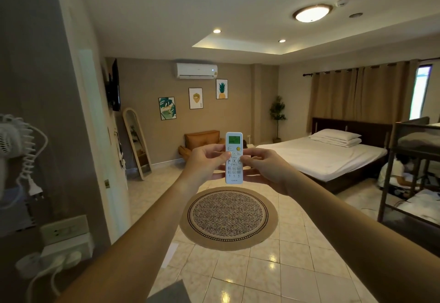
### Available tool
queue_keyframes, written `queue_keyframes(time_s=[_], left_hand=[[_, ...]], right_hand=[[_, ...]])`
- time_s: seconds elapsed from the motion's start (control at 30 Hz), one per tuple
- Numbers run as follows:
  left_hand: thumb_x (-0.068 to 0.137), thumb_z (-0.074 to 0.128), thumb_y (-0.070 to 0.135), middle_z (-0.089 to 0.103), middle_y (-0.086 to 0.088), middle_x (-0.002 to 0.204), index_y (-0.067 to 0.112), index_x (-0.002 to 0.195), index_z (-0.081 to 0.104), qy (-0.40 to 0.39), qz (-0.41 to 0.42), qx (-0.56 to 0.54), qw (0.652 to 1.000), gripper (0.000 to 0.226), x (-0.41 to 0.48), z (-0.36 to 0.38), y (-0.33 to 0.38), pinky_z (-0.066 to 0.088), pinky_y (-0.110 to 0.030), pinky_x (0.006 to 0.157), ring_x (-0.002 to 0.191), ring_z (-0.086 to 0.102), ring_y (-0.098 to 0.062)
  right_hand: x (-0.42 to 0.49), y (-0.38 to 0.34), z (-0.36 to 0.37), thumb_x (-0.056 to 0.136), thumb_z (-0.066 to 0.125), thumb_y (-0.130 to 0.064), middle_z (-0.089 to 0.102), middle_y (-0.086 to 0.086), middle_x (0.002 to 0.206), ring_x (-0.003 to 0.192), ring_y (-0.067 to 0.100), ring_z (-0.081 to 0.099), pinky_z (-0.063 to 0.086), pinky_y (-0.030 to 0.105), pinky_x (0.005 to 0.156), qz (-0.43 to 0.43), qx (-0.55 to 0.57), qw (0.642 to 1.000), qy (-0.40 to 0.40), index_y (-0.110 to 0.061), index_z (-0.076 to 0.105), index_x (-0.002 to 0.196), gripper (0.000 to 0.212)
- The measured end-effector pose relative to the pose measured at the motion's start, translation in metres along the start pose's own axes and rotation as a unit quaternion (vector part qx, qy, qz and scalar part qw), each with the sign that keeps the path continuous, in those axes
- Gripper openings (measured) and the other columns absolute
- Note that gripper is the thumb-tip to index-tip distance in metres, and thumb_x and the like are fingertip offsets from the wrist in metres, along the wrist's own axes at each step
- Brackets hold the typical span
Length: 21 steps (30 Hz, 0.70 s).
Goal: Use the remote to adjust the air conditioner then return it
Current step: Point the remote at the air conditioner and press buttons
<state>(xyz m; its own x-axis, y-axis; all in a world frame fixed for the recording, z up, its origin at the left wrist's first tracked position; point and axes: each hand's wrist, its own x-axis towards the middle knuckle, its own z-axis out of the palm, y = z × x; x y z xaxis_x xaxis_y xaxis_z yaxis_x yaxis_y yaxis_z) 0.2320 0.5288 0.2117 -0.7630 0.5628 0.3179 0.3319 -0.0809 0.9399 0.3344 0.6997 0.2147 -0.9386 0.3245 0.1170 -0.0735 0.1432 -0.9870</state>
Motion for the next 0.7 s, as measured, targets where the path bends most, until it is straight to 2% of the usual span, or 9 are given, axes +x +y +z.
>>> queue_keyframes(time_s=[0.17,0.33,0.4,0.57,0.7], left_hand=[[0.099,0.073,0.017,0.083,-0.002,0.109,0.017,0.128,0.074,0.005,0.0,-0.01,1.0,0.029,-0.014,0.003,0.003,0.067,-0.031,0.072,0.102,0.08,-0.022],[0.099,0.073,0.017,0.083,0.006,0.102,0.03,0.109,0.077,0.018,-0.003,-0.013,1.0,0.018,-0.035,0.004,0.002,0.066,-0.026,0.068,0.094,0.08,-0.013],[0.099,0.073,0.017,0.083,0.007,0.102,0.032,0.109,0.076,0.027,-0.004,-0.013,1.0,0.018,-0.043,0.002,0.0,0.065,-0.024,0.068,0.092,0.08,-0.011],[0.1,0.072,0.016,0.083,0.004,0.107,0.025,0.121,0.076,0.046,-0.009,-0.019,0.999,0.023,-0.063,-0.013,-0.006,0.066,-0.026,0.071,0.098,0.079,-0.015],[0.1,0.072,0.018,0.084,0.012,0.098,0.031,0.115,0.076,0.064,-0.011,-0.014,0.998,0.02,-0.073,-0.031,-0.008,0.066,-0.033,0.079,0.102,0.078,-0.017]], right_hand=[[-0.008,0.005,0.001,0.102,0.065,-0.017,0.08,0.009,0.113,0.096,0.022,0.081,0.067,0.039,0.079,-0.019,0.009,1.0,-0.007,-0.018,0.068,0.131,0.029],[-0.018,0.01,0.007,0.102,0.065,-0.017,0.079,0.011,0.115,0.097,0.023,0.081,0.067,0.045,0.085,-0.032,0.004,0.999,-0.018,-0.02,0.068,0.13,0.029],[-0.022,0.013,0.012,0.101,0.066,-0.017,0.079,0.011,0.114,0.098,0.024,0.081,0.067,0.046,0.086,-0.036,0.0,0.999,-0.023,-0.02,0.068,0.13,0.029],[-0.031,0.019,0.031,0.102,0.066,-0.015,0.08,0.013,0.113,0.101,0.026,0.08,0.066,0.049,0.088,-0.053,-0.005,0.998,-0.045,-0.017,0.07,0.127,0.026],[-0.032,0.019,0.051,0.102,0.064,-0.013,0.079,0.013,0.112,0.101,0.024,0.08,0.066,0.046,0.086,-0.07,-0.006,0.996,-0.061,-0.014,0.069,0.129,0.027]])
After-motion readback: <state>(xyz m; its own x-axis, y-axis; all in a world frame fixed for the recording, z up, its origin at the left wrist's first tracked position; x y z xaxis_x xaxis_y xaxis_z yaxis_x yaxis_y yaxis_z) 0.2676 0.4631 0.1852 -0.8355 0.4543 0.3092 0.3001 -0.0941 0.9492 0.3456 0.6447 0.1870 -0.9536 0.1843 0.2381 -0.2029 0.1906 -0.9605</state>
